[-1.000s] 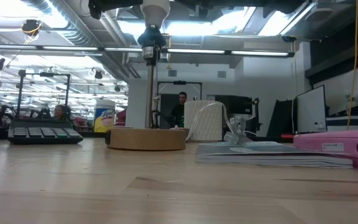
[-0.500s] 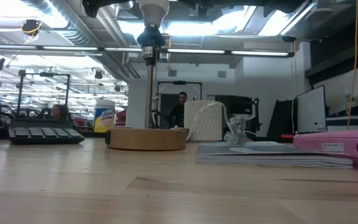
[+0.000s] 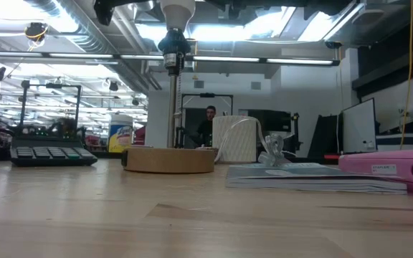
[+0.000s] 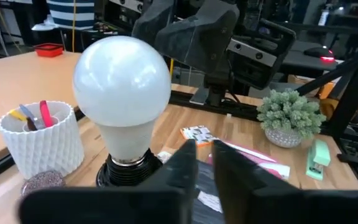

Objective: Screw lightbulb
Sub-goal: Insert the lightbulb into the lamp

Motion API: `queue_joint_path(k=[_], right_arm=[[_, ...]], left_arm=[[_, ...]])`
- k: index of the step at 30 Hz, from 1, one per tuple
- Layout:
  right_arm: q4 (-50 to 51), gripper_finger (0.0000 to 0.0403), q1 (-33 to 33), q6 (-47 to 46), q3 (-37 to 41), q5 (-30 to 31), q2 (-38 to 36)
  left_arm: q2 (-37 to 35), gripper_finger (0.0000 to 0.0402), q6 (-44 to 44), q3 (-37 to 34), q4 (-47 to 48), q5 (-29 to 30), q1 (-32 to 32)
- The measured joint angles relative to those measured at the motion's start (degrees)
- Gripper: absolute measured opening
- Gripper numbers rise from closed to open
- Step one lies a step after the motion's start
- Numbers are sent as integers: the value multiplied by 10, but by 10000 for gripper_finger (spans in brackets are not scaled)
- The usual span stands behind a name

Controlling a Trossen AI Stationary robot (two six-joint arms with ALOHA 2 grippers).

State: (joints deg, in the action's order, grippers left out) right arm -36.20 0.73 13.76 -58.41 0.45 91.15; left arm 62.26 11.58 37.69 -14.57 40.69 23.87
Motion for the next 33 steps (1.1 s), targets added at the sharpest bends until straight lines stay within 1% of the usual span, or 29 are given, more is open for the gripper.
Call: queue_joint_path(k=[1, 3, 8, 12, 25, 29, 33], right_arm=[[0, 62, 0, 0, 0, 0, 0], [0, 62, 0, 0, 0, 0, 0], [0, 62, 0, 0, 0, 1, 0], [0, 62, 0, 0, 0, 4, 0], [2, 62, 0, -1, 0, -1, 0], [3, 62, 0, -18, 0, -25, 0], [3, 62, 0, -20, 0, -31, 0]], left_arm=[[0, 18, 0, 0, 0, 0, -3], [0, 6, 0, 0, 0, 0, -12], [0, 15, -2, 0, -10, 0, -35], [0, 5, -3, 0, -11, 0, -48], [1, 2, -4, 0, -9, 5, -55], [1, 3, -5, 0, -3, 22, -55], [1, 1, -4, 0, 2, 37, -55]])
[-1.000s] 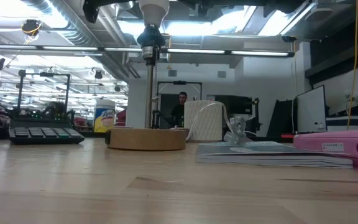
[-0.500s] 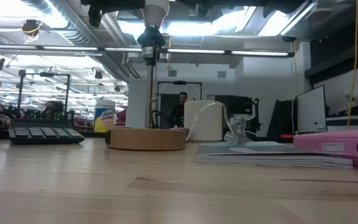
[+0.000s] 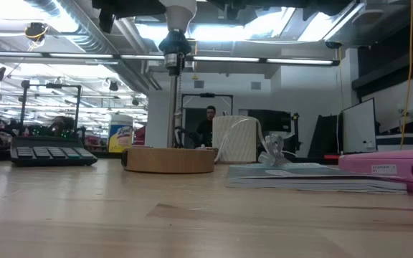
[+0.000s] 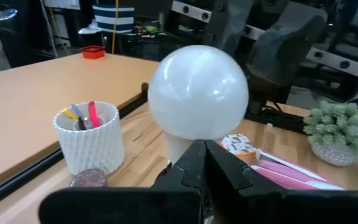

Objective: Screw lightbulb
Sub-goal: Insert the lightbulb into the lamp

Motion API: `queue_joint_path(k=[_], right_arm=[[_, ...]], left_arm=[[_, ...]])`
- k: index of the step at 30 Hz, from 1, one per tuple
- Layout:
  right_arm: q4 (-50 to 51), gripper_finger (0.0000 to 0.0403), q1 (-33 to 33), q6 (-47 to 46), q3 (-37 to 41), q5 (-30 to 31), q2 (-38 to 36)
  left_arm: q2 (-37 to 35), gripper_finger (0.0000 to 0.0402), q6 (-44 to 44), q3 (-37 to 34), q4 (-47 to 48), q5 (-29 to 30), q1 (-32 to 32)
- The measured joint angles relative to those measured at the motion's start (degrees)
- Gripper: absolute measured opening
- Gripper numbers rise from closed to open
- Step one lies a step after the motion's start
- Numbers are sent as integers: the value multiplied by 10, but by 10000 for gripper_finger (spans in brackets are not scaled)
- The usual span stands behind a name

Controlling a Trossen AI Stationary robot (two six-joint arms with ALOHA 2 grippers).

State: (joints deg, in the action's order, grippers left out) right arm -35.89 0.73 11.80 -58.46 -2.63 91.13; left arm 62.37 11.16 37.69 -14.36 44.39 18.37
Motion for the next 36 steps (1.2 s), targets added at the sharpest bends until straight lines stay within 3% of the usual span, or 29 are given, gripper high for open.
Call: queue_joint_path(k=[15, 25, 31, 36], right_arm=[[0, 62, 0, -13, 0, -1, 0], [-2, 62, 0, -11, 0, 6, 0], [-3, 62, 0, -11, 0, 6, 0], [-3, 62, 0, -11, 0, 6, 0]], left_arm=[[-5, 1, -28, 0, -12, 80, 5], [-26, 1, -82, 0, -61, 80, 64], [7, 1, -68, 0, -63, 38, 74], [50, 1, -56, 0, -83, 36, 62]])
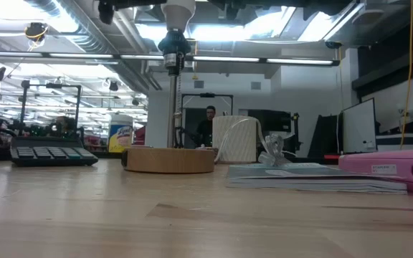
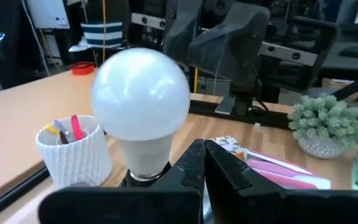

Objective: Screw lightbulb
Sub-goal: Insert the lightbulb into the lamp

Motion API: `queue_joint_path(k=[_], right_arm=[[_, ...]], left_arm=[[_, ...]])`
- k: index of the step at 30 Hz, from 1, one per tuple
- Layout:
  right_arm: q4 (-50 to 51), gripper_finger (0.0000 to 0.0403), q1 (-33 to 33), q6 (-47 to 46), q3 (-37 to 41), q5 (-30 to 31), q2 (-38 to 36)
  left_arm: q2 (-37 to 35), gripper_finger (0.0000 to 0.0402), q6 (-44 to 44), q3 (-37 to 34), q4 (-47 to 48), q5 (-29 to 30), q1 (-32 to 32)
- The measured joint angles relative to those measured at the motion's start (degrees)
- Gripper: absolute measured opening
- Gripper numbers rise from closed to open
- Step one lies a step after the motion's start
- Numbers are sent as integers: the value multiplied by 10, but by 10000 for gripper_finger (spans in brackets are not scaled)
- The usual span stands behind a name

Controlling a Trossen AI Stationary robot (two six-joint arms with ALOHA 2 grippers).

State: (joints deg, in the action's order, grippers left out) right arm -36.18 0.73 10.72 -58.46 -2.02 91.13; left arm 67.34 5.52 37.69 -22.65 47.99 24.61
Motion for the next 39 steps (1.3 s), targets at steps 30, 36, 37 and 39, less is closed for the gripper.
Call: queue_joint_path(k=[30, 36, 37, 39], right_arm=[[7, 62, 0, -5, 1, -17, 0], [4, 62, 0, -5, 1, -17, 0], [4, 62, 0, -5, 1, -17, 0], [4, 62, 0, -5, 1, -17, 0]], left_arm=[[16, 1, -90, 0, -49, 128, 23], [16, 1, -90, 0, -50, 128, 29], [16, 1, -88, 0, -50, 128, 29], [16, 1, -87, 0, -50, 128, 29]])
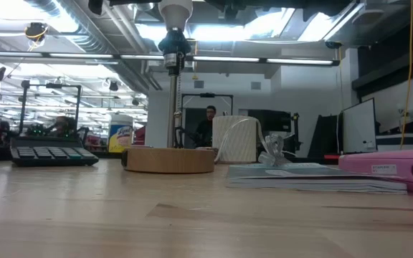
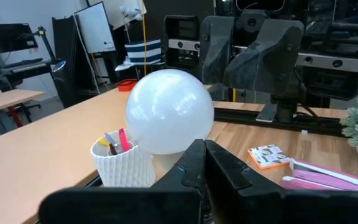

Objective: Screw lightbulb
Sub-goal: Insert the lightbulb into the lamp

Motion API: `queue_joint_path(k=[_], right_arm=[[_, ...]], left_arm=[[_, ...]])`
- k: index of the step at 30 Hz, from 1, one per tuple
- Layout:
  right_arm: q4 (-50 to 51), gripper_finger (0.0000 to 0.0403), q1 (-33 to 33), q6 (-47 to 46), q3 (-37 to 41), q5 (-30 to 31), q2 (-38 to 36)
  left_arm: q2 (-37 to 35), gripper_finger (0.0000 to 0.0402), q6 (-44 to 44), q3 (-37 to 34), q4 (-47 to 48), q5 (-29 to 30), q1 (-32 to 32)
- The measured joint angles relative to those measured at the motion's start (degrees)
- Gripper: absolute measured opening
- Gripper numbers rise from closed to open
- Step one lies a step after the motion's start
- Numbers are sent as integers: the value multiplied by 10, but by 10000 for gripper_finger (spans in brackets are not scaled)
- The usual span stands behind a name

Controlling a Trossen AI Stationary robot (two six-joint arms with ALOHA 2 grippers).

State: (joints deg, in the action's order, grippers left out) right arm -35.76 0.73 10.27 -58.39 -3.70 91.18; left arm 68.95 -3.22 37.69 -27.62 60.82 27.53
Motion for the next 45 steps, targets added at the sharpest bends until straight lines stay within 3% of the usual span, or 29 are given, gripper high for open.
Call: queue_joint_path(k=[21, 29, 35, 45], right_arm=[[-2, 62, 0, 0, 0, 0, 0], [-1, 62, 0, 0, 0, 0, 0], [-1, 62, 0, 0, 0, 0, 0], [-1, 62, 0, 0, 0, 0, 0]], left_arm=[[0, 1, 2, 0, -4, -1, 13], [0, 1, -103, 0, -128, -2, 27], [0, 1, -194, 0, -210, -2, -9], [0, 1, -153, 0, -200, -69, -80]])
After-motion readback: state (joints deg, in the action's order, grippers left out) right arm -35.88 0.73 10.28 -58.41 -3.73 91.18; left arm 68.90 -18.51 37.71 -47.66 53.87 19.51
